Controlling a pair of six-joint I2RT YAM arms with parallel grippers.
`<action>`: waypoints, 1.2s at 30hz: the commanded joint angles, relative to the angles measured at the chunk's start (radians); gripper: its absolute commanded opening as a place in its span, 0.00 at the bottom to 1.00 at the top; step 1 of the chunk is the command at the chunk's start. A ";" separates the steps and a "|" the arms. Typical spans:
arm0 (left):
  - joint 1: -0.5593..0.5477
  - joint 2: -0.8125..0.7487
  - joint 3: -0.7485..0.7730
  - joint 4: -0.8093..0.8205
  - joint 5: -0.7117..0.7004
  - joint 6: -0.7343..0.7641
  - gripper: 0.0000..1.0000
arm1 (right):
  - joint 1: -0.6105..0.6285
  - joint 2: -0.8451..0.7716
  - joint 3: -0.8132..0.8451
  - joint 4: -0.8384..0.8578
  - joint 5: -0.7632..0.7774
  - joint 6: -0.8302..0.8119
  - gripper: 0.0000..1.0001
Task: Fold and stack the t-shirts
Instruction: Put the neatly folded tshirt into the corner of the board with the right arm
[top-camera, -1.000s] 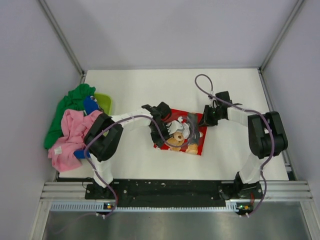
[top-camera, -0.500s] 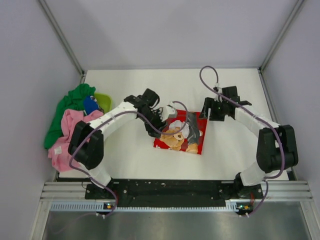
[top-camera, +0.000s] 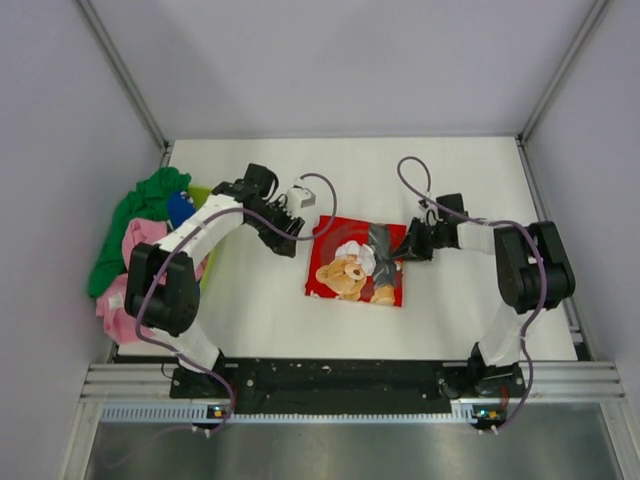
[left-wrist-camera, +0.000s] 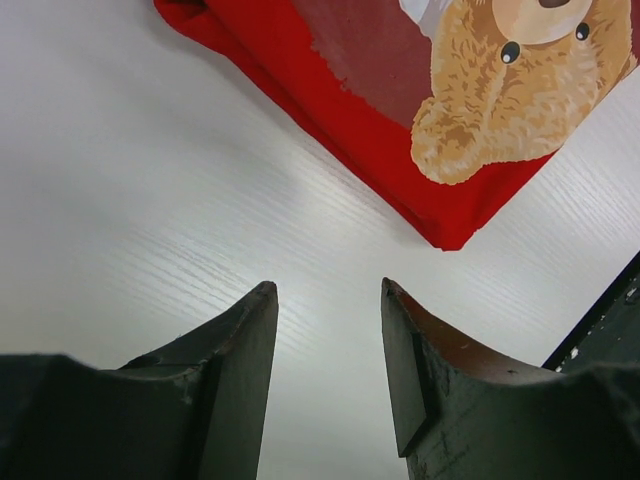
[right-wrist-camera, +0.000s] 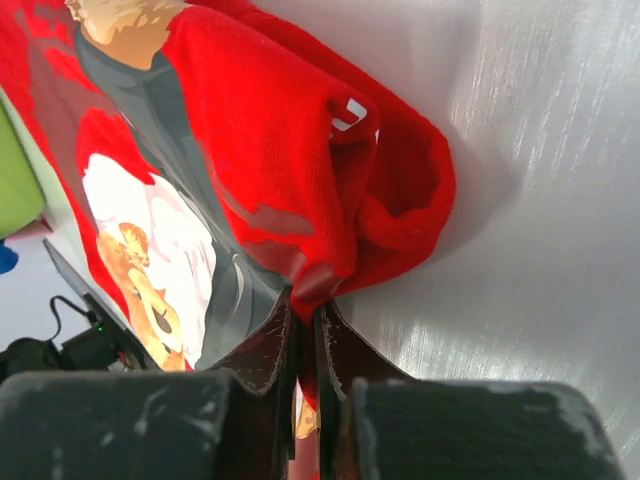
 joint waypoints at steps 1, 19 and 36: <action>0.010 -0.088 -0.013 0.020 -0.006 0.002 0.51 | -0.042 0.029 0.017 0.045 -0.030 0.017 0.00; 0.039 -0.119 -0.016 0.009 -0.109 0.047 0.52 | -0.247 0.345 0.757 -0.453 0.480 -0.467 0.00; 0.049 -0.024 0.099 -0.057 -0.209 0.036 0.52 | -0.385 0.715 1.376 -0.446 0.892 -0.769 0.00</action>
